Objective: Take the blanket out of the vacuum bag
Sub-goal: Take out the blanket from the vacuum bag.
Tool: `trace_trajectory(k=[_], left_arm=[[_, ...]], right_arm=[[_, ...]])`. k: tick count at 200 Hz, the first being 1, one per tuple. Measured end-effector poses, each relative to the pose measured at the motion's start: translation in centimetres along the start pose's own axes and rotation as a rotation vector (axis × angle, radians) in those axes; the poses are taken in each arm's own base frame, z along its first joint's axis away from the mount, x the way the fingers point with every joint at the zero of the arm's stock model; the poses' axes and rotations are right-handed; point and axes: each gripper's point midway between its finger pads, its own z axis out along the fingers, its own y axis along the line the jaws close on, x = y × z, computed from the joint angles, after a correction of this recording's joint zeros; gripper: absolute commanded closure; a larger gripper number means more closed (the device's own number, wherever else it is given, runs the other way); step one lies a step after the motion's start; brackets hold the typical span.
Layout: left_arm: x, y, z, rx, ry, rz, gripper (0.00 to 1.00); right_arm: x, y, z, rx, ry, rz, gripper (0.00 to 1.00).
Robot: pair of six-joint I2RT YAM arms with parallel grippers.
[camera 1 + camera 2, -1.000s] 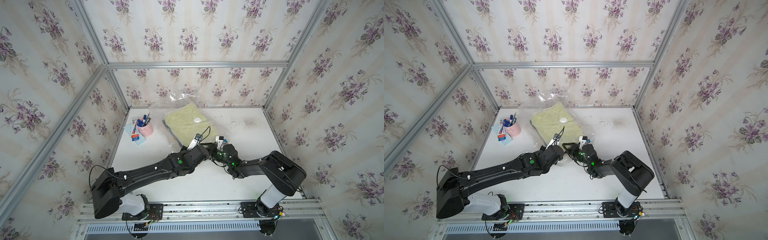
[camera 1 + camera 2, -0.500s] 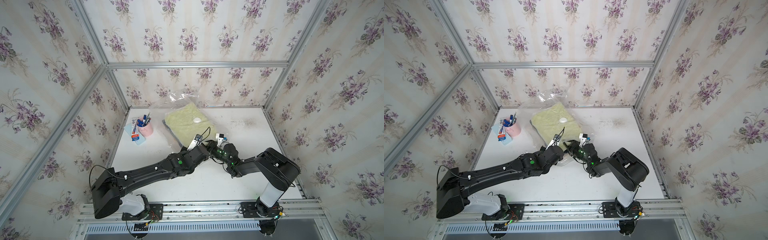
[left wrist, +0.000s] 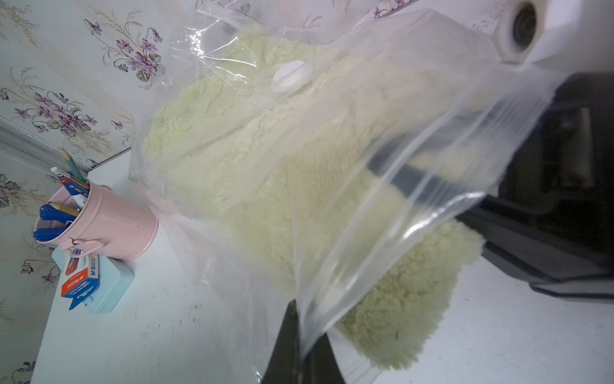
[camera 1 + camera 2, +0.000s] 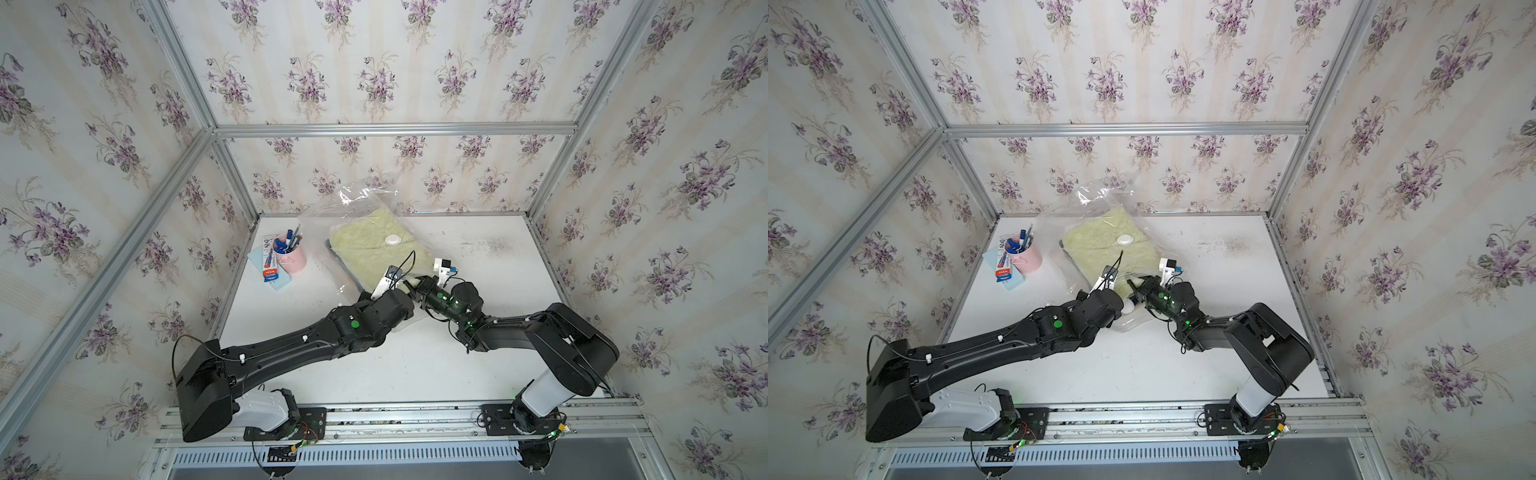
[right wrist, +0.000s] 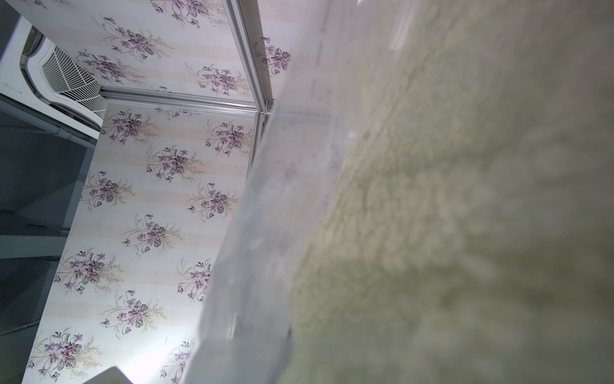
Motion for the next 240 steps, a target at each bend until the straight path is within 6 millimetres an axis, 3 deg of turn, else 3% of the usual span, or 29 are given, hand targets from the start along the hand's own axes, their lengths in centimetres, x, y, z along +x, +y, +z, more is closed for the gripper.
trace_trajectory(k=[51, 115, 135, 172, 200, 240], left_arm=[[-0.4, 0.0, -0.1, 0.001, -0.005, -0.006, 1.00], [-0.1, -0.3, 0.4, -0.005, 0.007, -0.006, 1.00], [0.0, -0.3, 0.5, -0.009, 0.010, -0.014, 1.00], [0.4, 0.0, 0.7, -0.014, 0.013, -0.048, 1.00], [0.6, 0.2, 0.8, -0.015, 0.017, -0.077, 1.00], [1.1, 0.2, 1.1, -0.009, 0.025, -0.118, 1.00]], right_arm=[[1.5, -0.7, -1.7, 0.022, 0.025, 0.011, 1.00], [3.1, -1.4, -7.0, 0.062, 0.017, -0.004, 1.00], [3.1, 0.3, -8.1, 0.045, 0.013, -0.056, 1.00], [2.8, 5.8, -9.3, -0.019, -0.001, -0.189, 1.00], [2.6, 7.0, -10.3, -0.023, -0.020, -0.223, 1.00], [2.2, 10.0, -9.8, -0.030, -0.024, -0.273, 1.00]])
